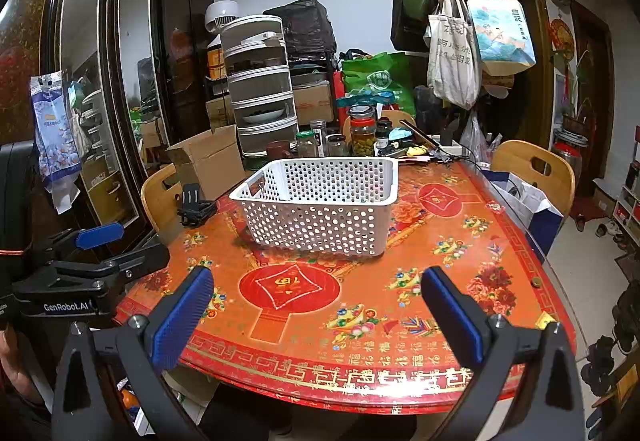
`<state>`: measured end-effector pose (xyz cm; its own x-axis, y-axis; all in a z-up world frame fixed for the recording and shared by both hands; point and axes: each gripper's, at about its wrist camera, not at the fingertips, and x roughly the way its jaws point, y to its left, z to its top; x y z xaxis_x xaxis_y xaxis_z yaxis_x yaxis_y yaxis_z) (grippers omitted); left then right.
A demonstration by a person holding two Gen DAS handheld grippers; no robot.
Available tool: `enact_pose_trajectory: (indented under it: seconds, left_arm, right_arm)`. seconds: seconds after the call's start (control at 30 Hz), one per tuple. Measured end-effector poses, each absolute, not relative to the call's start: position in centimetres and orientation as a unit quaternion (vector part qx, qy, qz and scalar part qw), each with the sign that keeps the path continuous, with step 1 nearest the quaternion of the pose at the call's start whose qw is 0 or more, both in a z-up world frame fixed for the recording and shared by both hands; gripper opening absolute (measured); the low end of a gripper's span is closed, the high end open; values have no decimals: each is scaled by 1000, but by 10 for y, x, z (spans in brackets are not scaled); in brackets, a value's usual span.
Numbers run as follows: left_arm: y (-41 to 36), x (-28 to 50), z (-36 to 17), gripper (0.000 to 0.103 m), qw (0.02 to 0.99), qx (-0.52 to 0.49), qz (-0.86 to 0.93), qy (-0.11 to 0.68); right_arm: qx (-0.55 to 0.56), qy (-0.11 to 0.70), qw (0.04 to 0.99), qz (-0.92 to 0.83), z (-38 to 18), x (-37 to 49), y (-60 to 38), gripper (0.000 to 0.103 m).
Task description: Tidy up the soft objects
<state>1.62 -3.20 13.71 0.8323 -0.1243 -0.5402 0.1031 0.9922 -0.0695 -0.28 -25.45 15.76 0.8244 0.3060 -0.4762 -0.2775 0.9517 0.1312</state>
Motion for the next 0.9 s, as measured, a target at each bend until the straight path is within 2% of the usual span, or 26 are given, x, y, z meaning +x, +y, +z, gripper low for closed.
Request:
enact_pose_trajectory:
  seconds: [0.9]
  left_arm:
    - [-35,17,128,103,955,-15,-63,290]
  right_arm:
    - [27,256,954,154,157,-2,-254,103]
